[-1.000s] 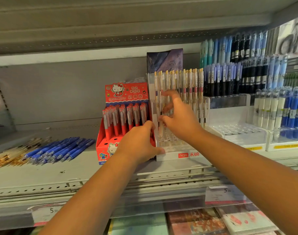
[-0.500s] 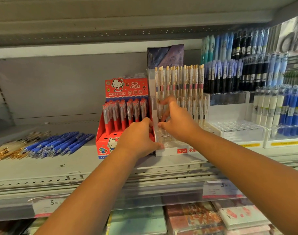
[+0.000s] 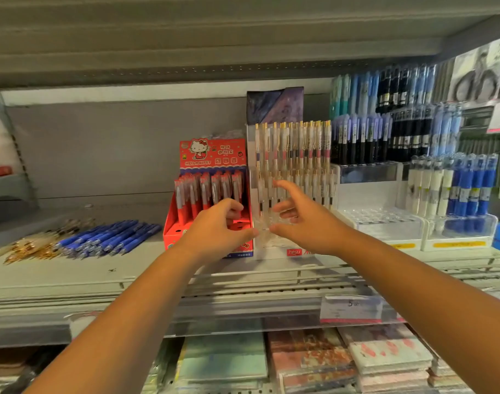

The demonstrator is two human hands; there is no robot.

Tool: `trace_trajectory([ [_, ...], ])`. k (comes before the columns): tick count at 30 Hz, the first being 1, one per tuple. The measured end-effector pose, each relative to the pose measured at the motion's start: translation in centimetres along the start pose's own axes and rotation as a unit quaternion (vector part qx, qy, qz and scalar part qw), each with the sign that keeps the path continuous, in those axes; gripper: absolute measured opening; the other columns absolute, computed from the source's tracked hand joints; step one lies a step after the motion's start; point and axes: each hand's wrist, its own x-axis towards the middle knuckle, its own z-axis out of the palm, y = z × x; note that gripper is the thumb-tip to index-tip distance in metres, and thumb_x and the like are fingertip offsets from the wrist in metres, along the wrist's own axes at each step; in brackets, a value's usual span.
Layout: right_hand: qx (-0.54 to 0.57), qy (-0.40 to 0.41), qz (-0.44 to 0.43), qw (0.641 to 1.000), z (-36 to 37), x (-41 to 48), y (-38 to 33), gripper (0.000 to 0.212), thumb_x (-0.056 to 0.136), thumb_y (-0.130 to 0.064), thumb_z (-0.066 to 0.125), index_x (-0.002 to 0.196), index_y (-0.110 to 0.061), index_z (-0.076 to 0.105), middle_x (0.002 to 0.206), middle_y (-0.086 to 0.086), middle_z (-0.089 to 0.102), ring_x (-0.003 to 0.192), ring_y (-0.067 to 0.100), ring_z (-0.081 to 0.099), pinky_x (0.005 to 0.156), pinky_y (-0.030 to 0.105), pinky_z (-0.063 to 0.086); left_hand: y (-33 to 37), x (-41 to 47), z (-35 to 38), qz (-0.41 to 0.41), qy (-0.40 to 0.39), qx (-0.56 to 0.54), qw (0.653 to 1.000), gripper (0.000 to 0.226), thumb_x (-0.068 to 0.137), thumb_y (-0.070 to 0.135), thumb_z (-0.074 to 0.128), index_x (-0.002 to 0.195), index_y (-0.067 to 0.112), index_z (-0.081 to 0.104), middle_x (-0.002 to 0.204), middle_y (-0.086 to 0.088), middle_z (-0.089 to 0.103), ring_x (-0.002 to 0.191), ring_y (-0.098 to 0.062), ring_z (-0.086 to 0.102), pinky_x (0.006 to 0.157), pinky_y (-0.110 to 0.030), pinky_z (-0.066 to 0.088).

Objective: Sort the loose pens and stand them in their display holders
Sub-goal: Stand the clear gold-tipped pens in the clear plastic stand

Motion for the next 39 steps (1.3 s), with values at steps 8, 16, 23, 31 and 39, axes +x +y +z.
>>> trace_trajectory([
  [8, 0.120, -0.080, -0.046, 0.989, 1.8, -2.3, -4.2, 0.043, 0.086, -0.027, 0.074, 0.125, -0.032, 0.055, 0.114, -0.011, 0.061, 0.106, 0.003, 0.060, 0.097, 0.028, 0.050, -1.2, -7.6, -5.4, -0.029, 0.037, -0.047, 0.998, 0.042, 0.080, 0.041, 0.079, 0.116, 0.041, 0.057, 0.112, 0.022, 0.063, 0.103, 0.004, 0.062, 0.088, -0.026, 0.052],
  [16, 0.137, -0.115, -0.072, 0.981, 8.8, -0.8, -11.1, 0.034, 0.086, -0.018, 0.074, 0.118, -0.024, 0.061, 0.111, 0.000, 0.066, 0.102, 0.015, 0.065, 0.089, 0.044, 0.056, -5.1, -14.3, -12.2, -0.084, 0.094, -0.044, 0.991, 0.029, 0.086, 0.032, 0.074, 0.111, 0.036, 0.059, 0.112, 0.014, 0.065, 0.105, -0.003, 0.062, 0.096, -0.034, 0.051],
  [23, 0.121, -0.130, -0.100, 0.979, 17.3, 3.3, -19.7, 0.033, 0.088, -0.011, 0.072, 0.119, -0.011, 0.063, 0.108, 0.005, 0.067, 0.103, 0.024, 0.065, 0.090, 0.033, 0.053, -11.5, -17.1, -20.4, -0.098, 0.121, -0.059, 0.986, 0.021, 0.087, 0.024, 0.075, 0.106, 0.022, 0.067, 0.104, 0.004, 0.071, 0.096, -0.008, 0.067, 0.087, -0.030, 0.055],
  [31, 0.034, -0.152, -0.083, 0.984, 26.0, 11.2, -26.3, 0.031, 0.089, -0.023, 0.071, 0.117, -0.013, 0.063, 0.112, 0.002, 0.066, 0.102, 0.017, 0.063, 0.091, 0.030, 0.052, -20.9, -14.5, -29.0, -0.170, 0.084, 0.010, 0.982, 0.026, 0.086, 0.036, 0.073, 0.108, 0.025, 0.063, 0.101, 0.009, 0.067, 0.093, -0.008, 0.063, 0.071, -0.027, 0.051],
  [39, -0.101, -0.195, -0.030, 0.975, 31.0, 20.1, -25.9, 0.036, 0.091, -0.035, 0.067, 0.120, -0.015, 0.062, 0.120, 0.002, 0.063, 0.107, 0.019, 0.058, 0.092, 0.033, 0.048, -28.5, -7.7, -31.5, -0.236, 0.028, 0.052, 0.970, 0.021, 0.082, 0.034, 0.072, 0.084, 0.015, 0.063, 0.087, 0.002, 0.063, 0.078, -0.015, 0.057, 0.065, -0.027, 0.041],
])
